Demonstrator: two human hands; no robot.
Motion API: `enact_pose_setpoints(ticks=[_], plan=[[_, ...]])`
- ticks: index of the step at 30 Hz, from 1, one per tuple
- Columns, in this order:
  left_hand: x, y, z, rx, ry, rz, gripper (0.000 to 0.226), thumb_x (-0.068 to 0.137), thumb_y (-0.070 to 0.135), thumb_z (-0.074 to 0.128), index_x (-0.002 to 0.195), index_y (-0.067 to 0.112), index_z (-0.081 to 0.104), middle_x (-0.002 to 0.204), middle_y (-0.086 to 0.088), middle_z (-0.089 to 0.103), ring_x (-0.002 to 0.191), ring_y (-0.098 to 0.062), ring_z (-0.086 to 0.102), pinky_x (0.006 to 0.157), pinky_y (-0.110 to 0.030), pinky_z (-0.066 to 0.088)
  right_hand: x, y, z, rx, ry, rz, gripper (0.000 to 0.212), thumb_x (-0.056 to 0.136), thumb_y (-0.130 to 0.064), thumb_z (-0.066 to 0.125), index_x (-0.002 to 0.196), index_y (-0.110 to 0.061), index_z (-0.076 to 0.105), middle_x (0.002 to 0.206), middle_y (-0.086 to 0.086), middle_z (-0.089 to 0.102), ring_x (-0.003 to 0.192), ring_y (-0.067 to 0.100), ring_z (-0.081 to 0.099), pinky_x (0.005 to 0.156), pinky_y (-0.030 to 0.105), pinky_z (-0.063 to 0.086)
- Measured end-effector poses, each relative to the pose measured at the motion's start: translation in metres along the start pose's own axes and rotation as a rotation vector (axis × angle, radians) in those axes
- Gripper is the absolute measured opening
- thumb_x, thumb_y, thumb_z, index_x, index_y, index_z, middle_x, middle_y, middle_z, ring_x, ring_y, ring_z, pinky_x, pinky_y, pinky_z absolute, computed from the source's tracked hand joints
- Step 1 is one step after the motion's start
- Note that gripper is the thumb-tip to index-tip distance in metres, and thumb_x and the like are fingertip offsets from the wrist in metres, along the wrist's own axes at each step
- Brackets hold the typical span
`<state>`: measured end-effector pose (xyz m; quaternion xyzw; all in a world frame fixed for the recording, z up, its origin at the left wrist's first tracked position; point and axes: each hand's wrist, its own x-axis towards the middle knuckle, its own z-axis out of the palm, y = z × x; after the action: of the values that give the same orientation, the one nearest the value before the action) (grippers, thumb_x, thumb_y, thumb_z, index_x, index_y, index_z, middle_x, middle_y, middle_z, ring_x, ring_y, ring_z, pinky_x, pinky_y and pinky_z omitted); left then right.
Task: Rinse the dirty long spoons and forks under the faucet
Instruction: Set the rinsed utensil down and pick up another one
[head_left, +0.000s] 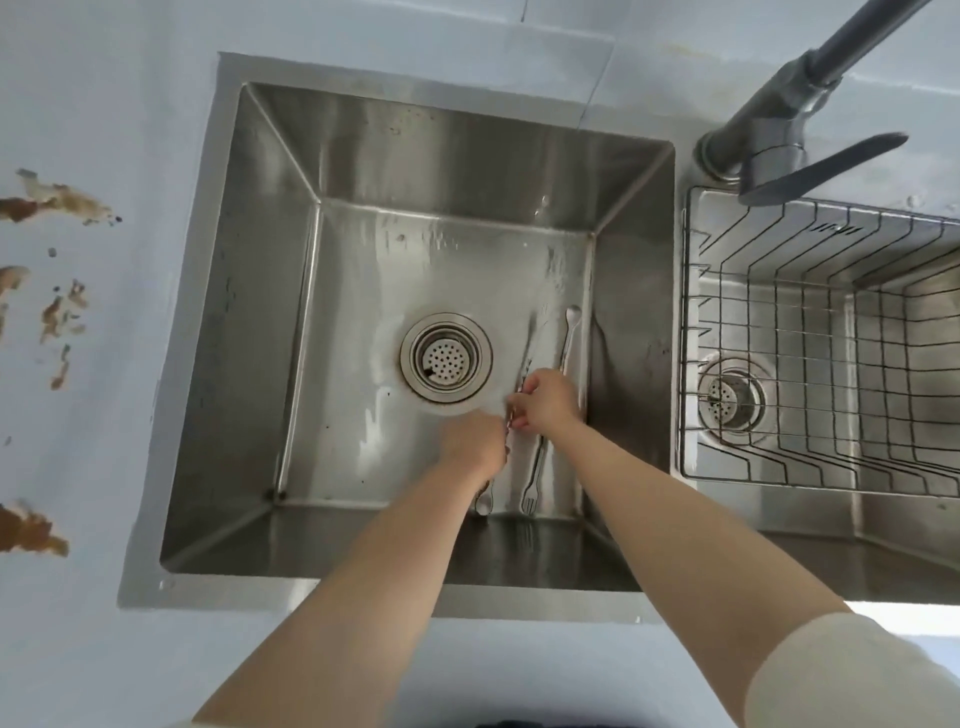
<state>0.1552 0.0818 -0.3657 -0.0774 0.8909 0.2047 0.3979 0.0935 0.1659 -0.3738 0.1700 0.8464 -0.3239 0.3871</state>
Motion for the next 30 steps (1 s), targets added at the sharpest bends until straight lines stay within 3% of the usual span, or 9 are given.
enact_pose_setpoints(ticks=[5,9,12,16,22,26,30], plan=[[0.0,0.001,0.011,0.016,-0.003,-0.002,0.025,0.095,0.01,0.039,0.109,0.005,0.059,0.114,-0.014,0.063,0.106,-0.029,0.059,0.085,-0.036,0.048,0.005,0.003,0.011,-0.033,-0.002,-0.026,0.035,0.088,-0.001,0.054,0.062,-0.014,0.035,0.081,0.021,0.054,0.049,0.023,0.053,0.051,0.034,0.05],[-0.001,0.002,0.011,0.04,0.017,-0.018,0.025,0.095,0.008,0.038,0.106,0.005,0.06,0.113,-0.013,0.064,0.105,-0.029,0.059,0.084,-0.037,0.048,0.004,0.001,0.014,-0.207,0.009,-0.059,0.026,0.088,-0.009,0.054,0.067,-0.012,0.04,0.083,0.017,0.055,0.078,0.034,0.065,0.074,0.048,0.056],[-0.002,0.003,0.01,0.049,0.008,-0.022,0.025,0.096,0.013,0.038,0.107,0.007,0.061,0.114,-0.013,0.064,0.106,-0.029,0.059,0.083,-0.037,0.048,-0.004,-0.003,0.011,-0.279,0.0,-0.084,0.01,0.09,-0.011,0.051,0.083,-0.009,0.044,0.086,0.013,0.053,0.084,0.031,0.061,0.077,0.043,0.054],[-0.006,0.004,0.004,0.039,-0.012,-0.025,0.03,0.097,0.023,0.038,0.107,0.008,0.062,0.112,-0.012,0.065,0.104,-0.028,0.061,0.081,-0.035,0.048,-0.013,-0.007,0.004,-0.292,0.002,-0.112,0.009,0.092,-0.013,0.049,0.085,-0.009,0.043,0.089,0.015,0.056,0.079,0.024,0.05,0.067,0.03,0.039],[-0.021,0.005,-0.011,0.107,0.0,0.007,0.033,0.099,0.027,0.034,0.112,0.007,0.058,0.116,-0.012,0.063,0.108,-0.028,0.059,0.085,-0.035,0.048,-0.032,-0.022,-0.011,-0.21,0.013,-0.102,0.012,0.093,-0.015,0.044,0.097,-0.006,0.05,0.099,0.017,0.056,0.083,0.027,0.051,0.069,0.032,0.042],[-0.032,0.0,-0.03,0.058,0.145,0.017,0.03,0.097,0.025,0.036,0.111,0.009,0.055,0.115,-0.011,0.061,0.106,-0.027,0.057,0.085,-0.036,0.048,-0.054,-0.037,-0.028,-0.205,0.056,-0.18,0.031,0.095,-0.021,0.044,0.122,-0.007,0.048,0.117,0.016,0.059,0.103,0.032,0.058,0.08,0.035,0.047],[-0.043,-0.001,-0.082,0.046,0.414,0.056,0.032,0.096,0.027,0.036,0.112,0.011,0.058,0.115,-0.008,0.059,0.109,-0.026,0.054,0.086,-0.034,0.046,-0.076,-0.052,-0.059,-0.112,0.143,-0.302,0.038,0.096,-0.027,0.045,0.13,-0.012,0.044,0.127,0.009,0.053,0.111,0.025,0.054,0.081,0.03,0.043]])
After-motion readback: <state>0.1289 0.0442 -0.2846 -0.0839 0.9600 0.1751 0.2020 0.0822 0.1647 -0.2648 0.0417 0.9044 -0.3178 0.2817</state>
